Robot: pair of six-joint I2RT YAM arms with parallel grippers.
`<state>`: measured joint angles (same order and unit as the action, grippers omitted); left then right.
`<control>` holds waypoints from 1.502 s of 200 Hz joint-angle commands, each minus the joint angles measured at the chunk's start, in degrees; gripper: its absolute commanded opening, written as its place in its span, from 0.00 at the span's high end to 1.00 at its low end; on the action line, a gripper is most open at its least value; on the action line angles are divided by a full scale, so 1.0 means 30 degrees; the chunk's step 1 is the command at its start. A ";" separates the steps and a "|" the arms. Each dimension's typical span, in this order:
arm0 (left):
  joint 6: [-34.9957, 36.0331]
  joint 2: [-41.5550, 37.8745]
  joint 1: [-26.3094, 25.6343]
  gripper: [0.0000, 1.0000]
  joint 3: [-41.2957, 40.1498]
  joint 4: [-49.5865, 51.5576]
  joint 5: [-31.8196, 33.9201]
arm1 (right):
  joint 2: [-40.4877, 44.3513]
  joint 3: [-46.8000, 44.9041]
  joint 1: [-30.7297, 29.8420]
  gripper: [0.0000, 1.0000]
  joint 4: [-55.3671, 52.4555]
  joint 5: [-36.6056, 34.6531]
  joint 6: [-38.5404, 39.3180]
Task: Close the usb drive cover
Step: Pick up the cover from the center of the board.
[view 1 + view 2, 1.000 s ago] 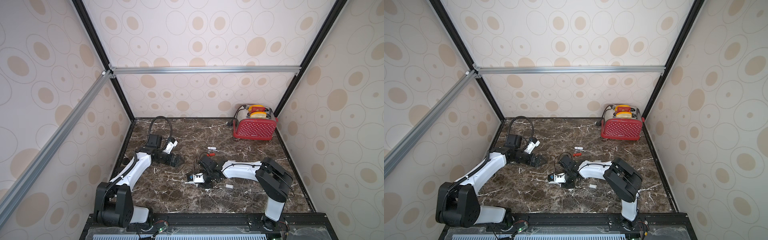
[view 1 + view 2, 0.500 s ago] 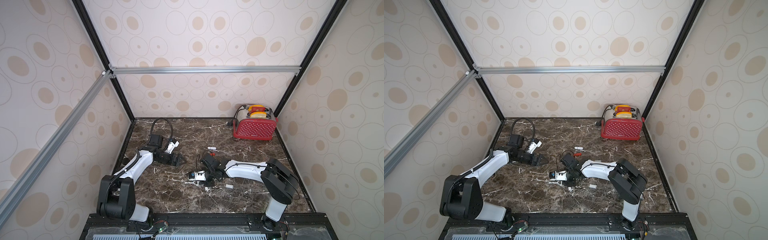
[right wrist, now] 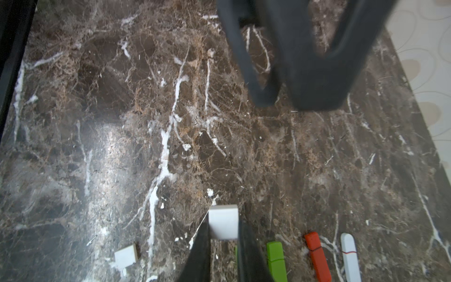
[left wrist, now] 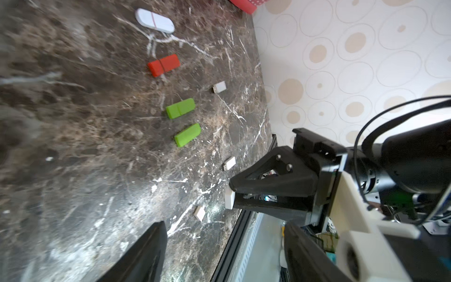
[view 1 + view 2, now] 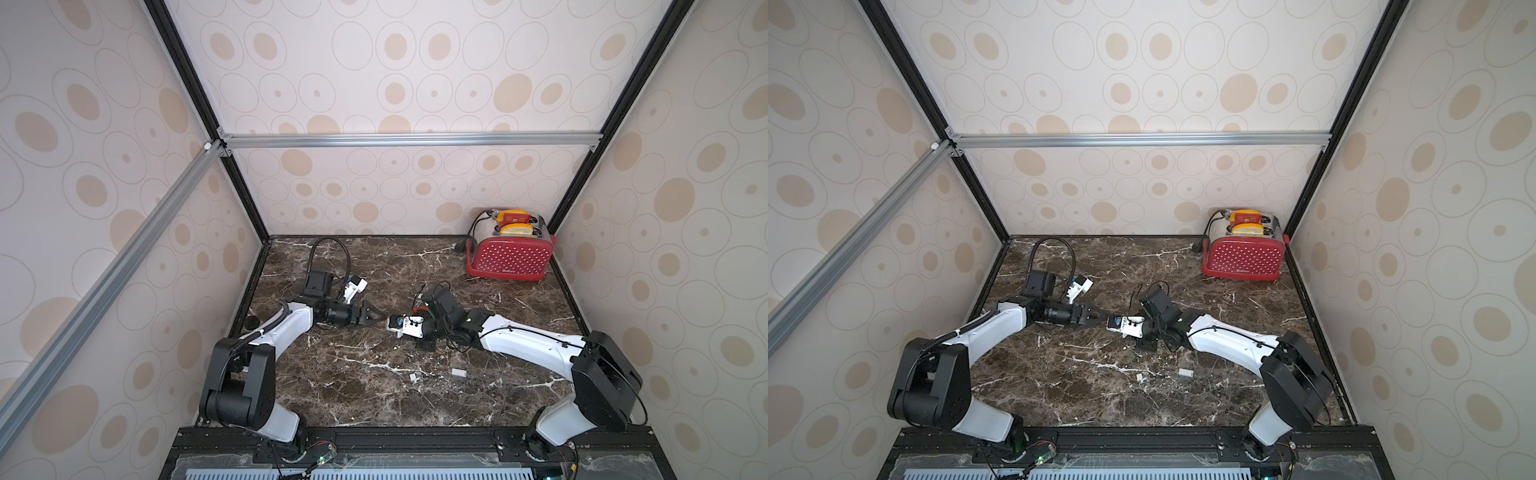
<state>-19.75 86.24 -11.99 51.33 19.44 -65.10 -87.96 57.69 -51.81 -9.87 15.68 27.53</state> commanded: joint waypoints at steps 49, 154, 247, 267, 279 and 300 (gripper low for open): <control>-0.1196 0.0229 -0.0959 0.43 0.0329 -0.1219 -0.1228 | 0.1311 -0.0452 0.0098 0.85 0.1934 -0.0211 -0.1306; -0.1853 0.0518 -0.1145 0.65 0.0611 -0.1950 -0.1502 | 0.0777 0.0105 0.0047 0.85 0.2114 0.1622 -0.2019; -0.1826 0.0551 -0.1658 0.73 0.0497 -0.1907 -0.1486 | 0.0435 0.0230 -0.0085 0.86 0.2528 0.1658 -0.2204; -0.1771 0.0523 -0.1659 0.81 0.0526 -0.1793 -0.1499 | 0.0418 0.0223 -0.0087 0.86 0.2509 0.1601 -0.2145; -0.1767 0.0460 -0.1673 0.82 0.0470 -0.1794 -0.1502 | 0.0434 0.0221 -0.0076 0.86 0.2499 0.1486 -0.2118; -0.1767 0.0463 -0.1717 0.82 0.0384 -0.1764 -0.1499 | 0.0420 0.0254 -0.0080 0.86 0.2498 0.1282 -0.2109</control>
<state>-25.69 87.55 -16.69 51.24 14.20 -69.01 -86.19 57.14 -51.83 -3.44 19.51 21.56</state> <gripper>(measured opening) 0.179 0.176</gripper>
